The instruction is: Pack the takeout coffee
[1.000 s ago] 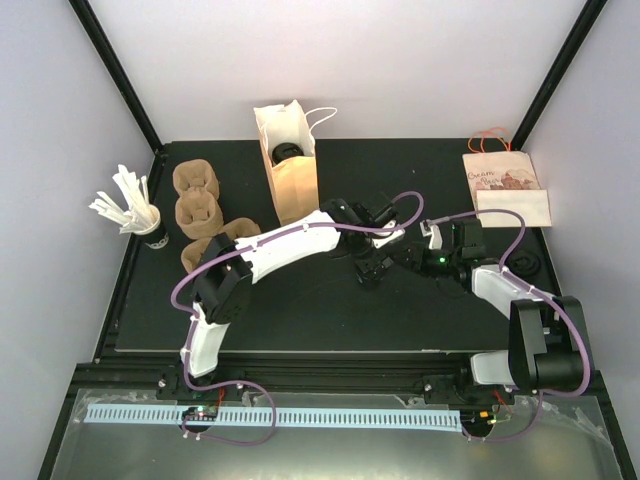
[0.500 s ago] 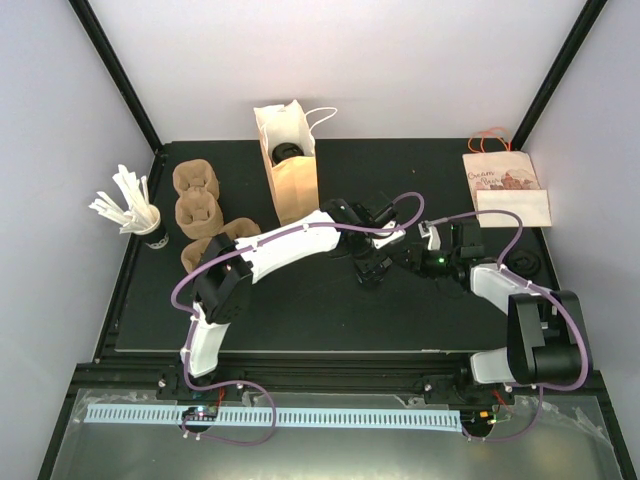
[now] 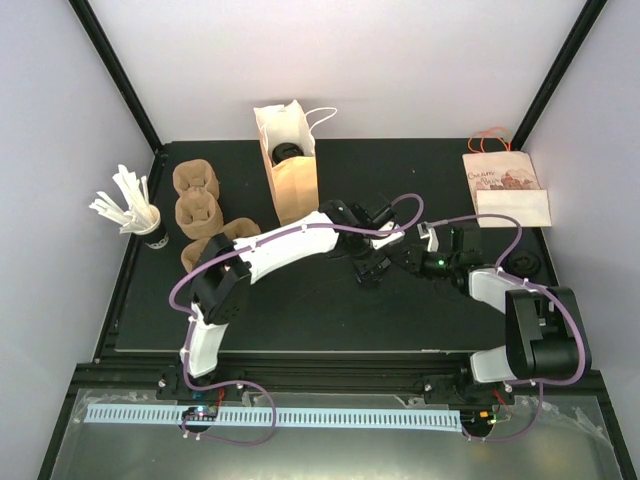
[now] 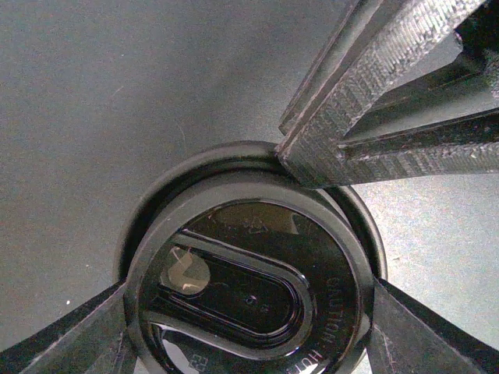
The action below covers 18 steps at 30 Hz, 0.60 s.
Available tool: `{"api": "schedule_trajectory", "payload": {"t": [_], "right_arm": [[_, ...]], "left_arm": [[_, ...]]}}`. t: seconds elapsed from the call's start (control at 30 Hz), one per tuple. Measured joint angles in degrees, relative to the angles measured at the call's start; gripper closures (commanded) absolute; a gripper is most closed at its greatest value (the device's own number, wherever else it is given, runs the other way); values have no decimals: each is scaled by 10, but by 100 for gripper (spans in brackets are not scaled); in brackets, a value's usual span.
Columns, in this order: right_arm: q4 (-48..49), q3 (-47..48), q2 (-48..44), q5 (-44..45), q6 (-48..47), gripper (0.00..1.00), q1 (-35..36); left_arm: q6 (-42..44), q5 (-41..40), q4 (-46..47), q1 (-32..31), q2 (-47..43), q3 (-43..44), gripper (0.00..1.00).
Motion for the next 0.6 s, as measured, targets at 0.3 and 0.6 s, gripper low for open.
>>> {"api": "schedule_trajectory", "payload": {"t": [0.3, 0.6], "right_arm": [[99, -37, 10, -15, 32, 86, -1], [139, -55, 5, 27, 64, 84, 23]], "left_arm": [[2, 2, 51, 2, -25, -50, 37], [7, 3, 78, 6, -40, -79, 37]]}}
